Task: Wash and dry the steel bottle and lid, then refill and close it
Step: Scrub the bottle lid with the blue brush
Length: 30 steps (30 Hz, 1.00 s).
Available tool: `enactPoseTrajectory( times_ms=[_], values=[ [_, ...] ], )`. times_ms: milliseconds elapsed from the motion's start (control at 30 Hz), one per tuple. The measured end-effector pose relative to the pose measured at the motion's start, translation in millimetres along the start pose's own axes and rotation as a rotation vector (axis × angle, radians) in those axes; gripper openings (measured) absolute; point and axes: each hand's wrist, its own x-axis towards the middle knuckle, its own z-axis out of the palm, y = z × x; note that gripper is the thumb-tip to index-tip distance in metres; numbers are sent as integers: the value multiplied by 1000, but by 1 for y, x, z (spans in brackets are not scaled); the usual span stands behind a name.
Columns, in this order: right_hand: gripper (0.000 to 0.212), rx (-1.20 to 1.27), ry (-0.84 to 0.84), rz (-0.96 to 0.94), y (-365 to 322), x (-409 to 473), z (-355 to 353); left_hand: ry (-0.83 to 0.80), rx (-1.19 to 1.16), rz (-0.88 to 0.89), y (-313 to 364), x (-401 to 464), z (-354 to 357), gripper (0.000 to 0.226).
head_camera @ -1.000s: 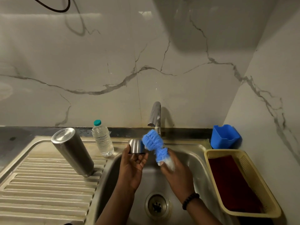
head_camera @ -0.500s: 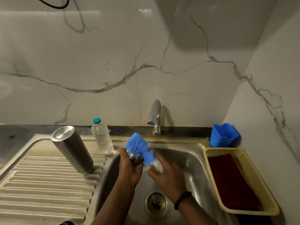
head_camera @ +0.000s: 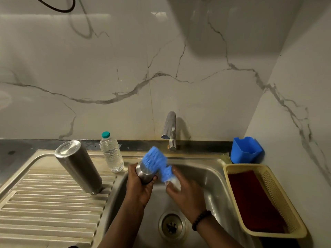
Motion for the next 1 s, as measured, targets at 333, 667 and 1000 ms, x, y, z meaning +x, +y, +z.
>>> enactPoseTrajectory(
  times_ms=[333, 667, 1000],
  values=[
    [53, -141, -6, -164, -15, 20, -4, 40, 69, 48, 1, 5, 4, 47],
    [53, 174, -153, 164, -9, 31, -6, -94, 254, 128, 1, 3, -5, 54],
    [46, 99, -92, 87, -14, 35, -24, -151, 146, 157, -8, 6, 2, 58]
  ],
)
